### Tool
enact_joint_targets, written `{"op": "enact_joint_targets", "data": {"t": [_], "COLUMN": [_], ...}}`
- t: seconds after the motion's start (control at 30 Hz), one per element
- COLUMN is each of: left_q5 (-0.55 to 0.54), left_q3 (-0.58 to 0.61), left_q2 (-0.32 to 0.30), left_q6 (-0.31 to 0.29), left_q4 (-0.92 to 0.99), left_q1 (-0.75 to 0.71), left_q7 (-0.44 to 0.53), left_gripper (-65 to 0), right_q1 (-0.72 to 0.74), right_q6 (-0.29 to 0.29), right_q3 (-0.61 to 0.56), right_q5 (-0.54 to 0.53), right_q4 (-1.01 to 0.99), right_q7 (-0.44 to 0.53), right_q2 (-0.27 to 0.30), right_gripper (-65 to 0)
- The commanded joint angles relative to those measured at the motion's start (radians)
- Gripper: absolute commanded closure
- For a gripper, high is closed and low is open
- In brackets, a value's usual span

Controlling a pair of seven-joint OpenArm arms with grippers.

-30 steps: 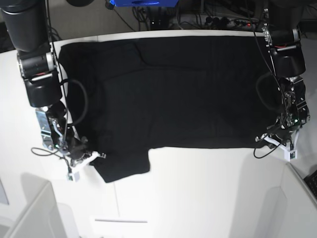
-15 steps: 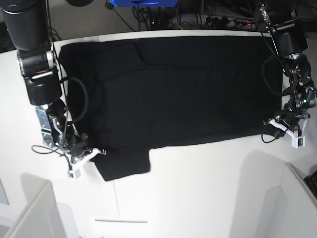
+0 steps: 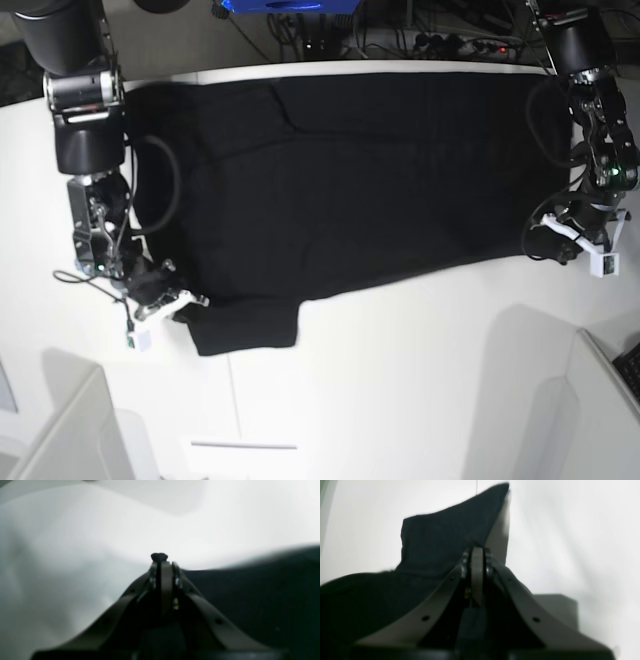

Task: Fold the T-shirt properly
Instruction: 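Lift the hem and fold it over toward the collar edge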

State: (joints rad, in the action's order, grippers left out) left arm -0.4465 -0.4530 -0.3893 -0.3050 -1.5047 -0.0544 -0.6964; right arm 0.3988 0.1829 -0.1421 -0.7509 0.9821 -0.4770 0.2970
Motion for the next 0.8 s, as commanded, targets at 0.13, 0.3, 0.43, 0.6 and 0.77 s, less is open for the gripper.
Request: {"op": "enact_joint_targets", "data": {"t": [0.13,0.3,0.43,0.6,0.77], "left_q5": [-0.01,-0.01,-0.01,-0.01,-0.01], "left_q3": [-0.002,-0.002,-0.003,-0.011,-0.099], "left_q2": [-0.01,0.0,0.025,0.026,0.068], "left_q6": [-0.009,-0.009,-0.009,-0.009,-0.009], "left_q4": [-0.093,-0.165,-0.21,-0.277,-0.34], "left_q1": [-0.051,-0.109,-0.144,-0.192,-0.22], "left_q7": [0.022,0.022,0.022,0.022,0.019], "left_gripper": [0.0,0.0,0.0,0.0,0.0], "right_q1": [0.001,-0.031,-0.051,-0.088,-0.12], "right_q6": [0.007,0.007,0.007,0.007,0.007], "right_q3": [0.016,0.046,0.105,0.134,0.175], "right_q5": [-0.011,-0.011,-0.009,-0.009,-0.009], "right_q4": [0.045,0.11,0.157,0.232,0.283], "right_q7": [0.022,-0.018,-0.091,-0.145,-0.2], "right_q2": [0.047,0.064,0.063,0.067,0.067], "right_gripper": [0.0,0.0,0.0,0.0,0.0]}}
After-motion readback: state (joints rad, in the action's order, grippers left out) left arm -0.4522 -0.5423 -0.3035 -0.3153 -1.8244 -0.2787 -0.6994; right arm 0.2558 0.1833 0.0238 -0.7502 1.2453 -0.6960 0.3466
